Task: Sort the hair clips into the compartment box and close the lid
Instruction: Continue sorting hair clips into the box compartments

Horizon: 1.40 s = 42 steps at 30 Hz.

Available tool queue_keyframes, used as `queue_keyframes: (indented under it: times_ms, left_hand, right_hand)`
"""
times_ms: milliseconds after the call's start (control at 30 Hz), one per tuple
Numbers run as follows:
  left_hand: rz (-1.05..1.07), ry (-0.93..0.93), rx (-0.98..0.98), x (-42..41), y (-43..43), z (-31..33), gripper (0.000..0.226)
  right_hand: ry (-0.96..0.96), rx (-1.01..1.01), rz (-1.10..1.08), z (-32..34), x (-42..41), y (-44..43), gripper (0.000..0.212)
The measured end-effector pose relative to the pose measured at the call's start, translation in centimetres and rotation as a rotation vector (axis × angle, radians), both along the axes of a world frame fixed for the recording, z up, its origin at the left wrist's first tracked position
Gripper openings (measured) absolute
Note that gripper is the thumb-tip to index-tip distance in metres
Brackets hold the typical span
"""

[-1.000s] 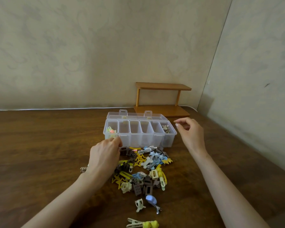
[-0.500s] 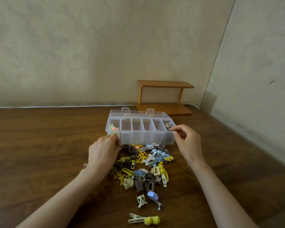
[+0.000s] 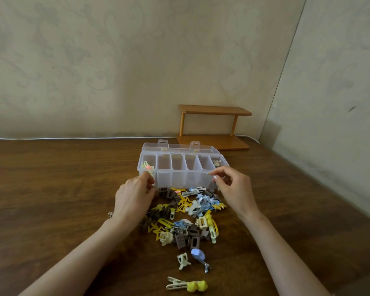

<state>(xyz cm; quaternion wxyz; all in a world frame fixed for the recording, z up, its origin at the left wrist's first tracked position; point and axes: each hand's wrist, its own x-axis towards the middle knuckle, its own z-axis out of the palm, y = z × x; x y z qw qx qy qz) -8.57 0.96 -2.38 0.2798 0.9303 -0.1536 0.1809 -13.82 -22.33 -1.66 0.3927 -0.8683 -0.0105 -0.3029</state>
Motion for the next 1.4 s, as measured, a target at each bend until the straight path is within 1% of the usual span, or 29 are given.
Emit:
queue_keyframes:
  times_ms: [133,200,300,367,400,467,600,700,800,933,967,1033,1133,1200,1267,1333,1400]
  left_hand:
    - [-0.046,-0.023,-0.062,-0.4,-0.5,0.5,0.015]
    - [-0.140,0.015,-0.175,-0.8,-0.9,1.0,0.011]
    - [-0.309,0.215,-0.418,-1.5,-1.6,1.7,0.009]
    - [-0.401,0.378,-0.558,-2.0,-2.0,1.7,0.011]
    - [-0.424,0.429,-0.606,-2.1,-2.1,1.7,0.011]
    - [-0.433,0.462,-0.653,-2.2,-2.3,1.5,0.010]
    - [-0.440,0.486,-0.706,-2.3,-2.4,1.4,0.013]
    - [-0.457,0.494,-0.676,-2.4,-2.5,1.3,0.014]
    - [-0.470,0.474,-0.635,-2.6,-2.5,1.3,0.015]
    - [-0.506,0.388,-0.562,-2.9,-2.6,1.3,0.016]
    - [-0.504,0.366,-0.547,-2.9,-2.6,1.3,0.015]
    - [-0.495,0.323,-0.516,-2.9,-2.6,1.3,0.013]
    - [-0.486,0.289,-0.505,-2.9,-2.6,1.3,0.011]
    - [-0.480,0.285,-0.511,-2.8,-2.5,1.4,0.011]
    - [-0.478,0.284,-0.509,-2.8,-2.4,1.4,0.011]
    - [-0.474,0.284,-0.518,-2.8,-2.4,1.4,0.010]
    - [-0.472,0.279,-0.528,-2.7,-2.4,1.4,0.010]
  right_hand:
    - [0.024,-0.006,0.068,-0.1,0.0,0.4,0.016]
    - [0.034,0.003,0.115,-0.1,-0.1,0.6,0.016]
    - [0.066,0.043,0.244,0.2,-0.4,1.3,0.019]
    - [0.091,0.034,0.337,0.2,-0.5,2.0,0.026]
    - [0.095,0.018,0.368,0.1,-0.5,2.3,0.030]
    - [0.083,-0.004,0.404,0.1,-0.6,2.8,0.032]
    - [0.068,0.012,0.440,0.4,-0.8,3.2,0.024]
    - [0.080,-0.007,0.432,0.5,-0.9,3.2,0.020]
    - [0.039,-0.010,0.330,0.7,-0.9,2.7,0.016]
    - [-0.128,0.167,-0.028,1.8,-0.3,0.3,0.011]
    - [-0.140,0.186,-0.116,2.0,0.0,-0.6,0.011]
    - [-0.101,0.180,-0.230,2.1,0.8,-2.4,0.012]
    - [-0.044,0.120,-0.299,2.2,2.0,-3.5,0.012]
    - [0.031,0.008,-0.315,2.3,2.9,-3.7,0.014]
    - [0.143,-0.065,-0.288,2.2,3.4,-3.8,0.015]
    - [0.182,-0.069,-0.267,2.0,3.5,-3.9,0.013]
    - [0.173,-0.093,-0.279,1.9,3.3,-3.8,0.025]
